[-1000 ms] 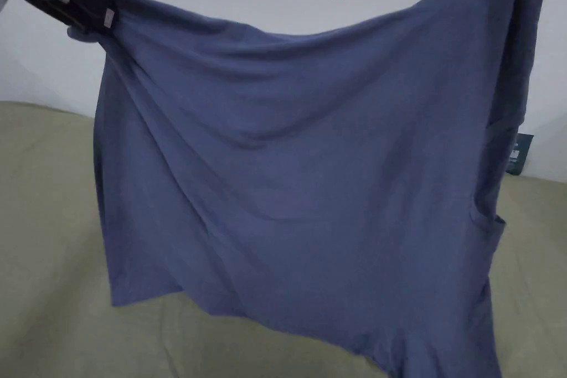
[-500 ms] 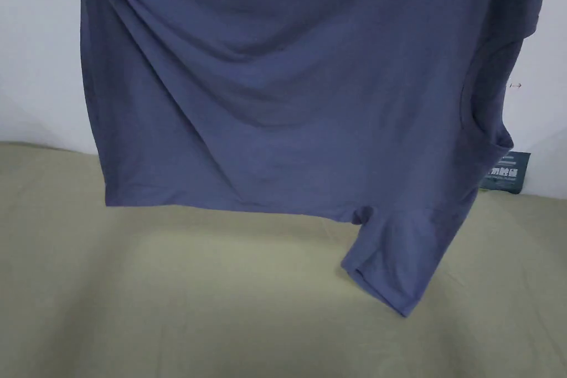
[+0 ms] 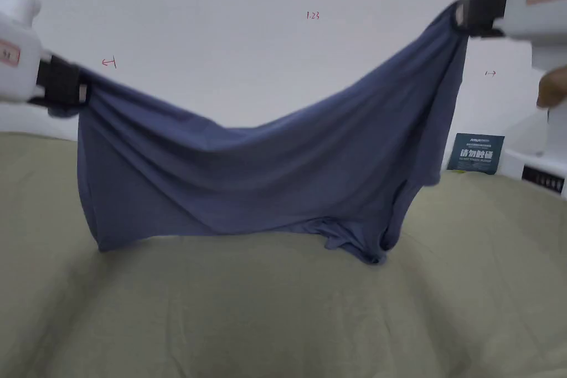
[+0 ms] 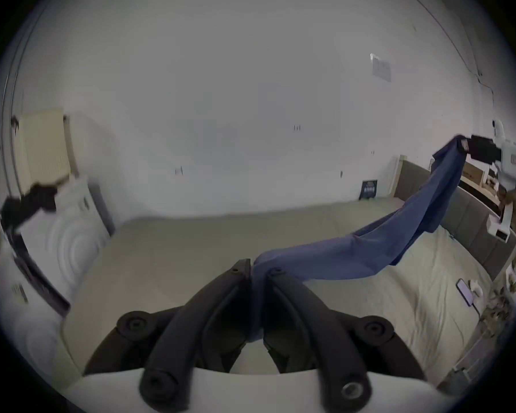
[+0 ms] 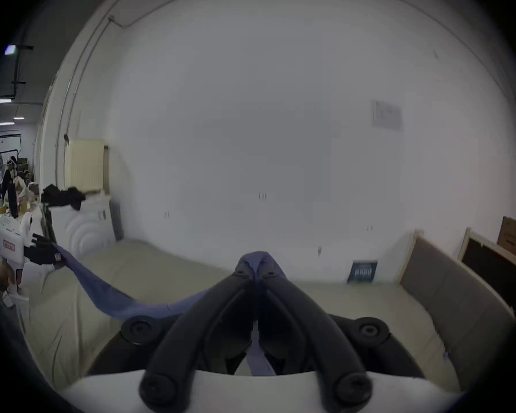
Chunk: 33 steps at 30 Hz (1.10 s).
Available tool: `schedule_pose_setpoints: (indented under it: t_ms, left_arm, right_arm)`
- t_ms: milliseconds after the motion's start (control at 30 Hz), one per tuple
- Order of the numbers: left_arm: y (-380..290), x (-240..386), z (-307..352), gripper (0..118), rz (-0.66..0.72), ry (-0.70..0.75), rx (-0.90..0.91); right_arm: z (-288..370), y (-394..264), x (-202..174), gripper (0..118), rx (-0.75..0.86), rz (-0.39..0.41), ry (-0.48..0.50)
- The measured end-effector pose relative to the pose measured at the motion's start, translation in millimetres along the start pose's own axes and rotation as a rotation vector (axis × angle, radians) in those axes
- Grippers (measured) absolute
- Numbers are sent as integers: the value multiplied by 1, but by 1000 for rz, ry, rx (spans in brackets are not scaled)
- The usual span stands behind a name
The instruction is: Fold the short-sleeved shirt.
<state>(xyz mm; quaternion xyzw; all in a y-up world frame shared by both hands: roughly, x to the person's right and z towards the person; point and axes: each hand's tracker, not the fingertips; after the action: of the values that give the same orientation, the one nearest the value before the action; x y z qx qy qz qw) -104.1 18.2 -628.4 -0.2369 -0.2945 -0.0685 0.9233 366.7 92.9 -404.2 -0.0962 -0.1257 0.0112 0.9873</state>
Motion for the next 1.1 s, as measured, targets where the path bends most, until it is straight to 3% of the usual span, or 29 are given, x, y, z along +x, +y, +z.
schedule_pose_setpoints:
  t_ms: [233, 333, 467, 700, 1100]
  left_arm:
    - [-117, 1, 32, 8, 73, -18, -89]
    - [-161, 1, 50, 8, 100, -45, -118]
    - [-213, -5, 72, 8, 137, -88, -186]
    - [-268, -8, 113, 8, 138, -149, -207]
    - [-351, -2, 139, 8, 117, -178, -351]
  right_arm:
    - [54, -105, -26, 3, -132, -56, 2]
    - [82, -145, -35, 3, -176, -43, 0]
    - [122, -190, -27, 3, -244, -127, -1]
    - [184, -245, -14, 3, -324, -151, 1]
    - [245, -341, -33, 4, -550, -197, 32]
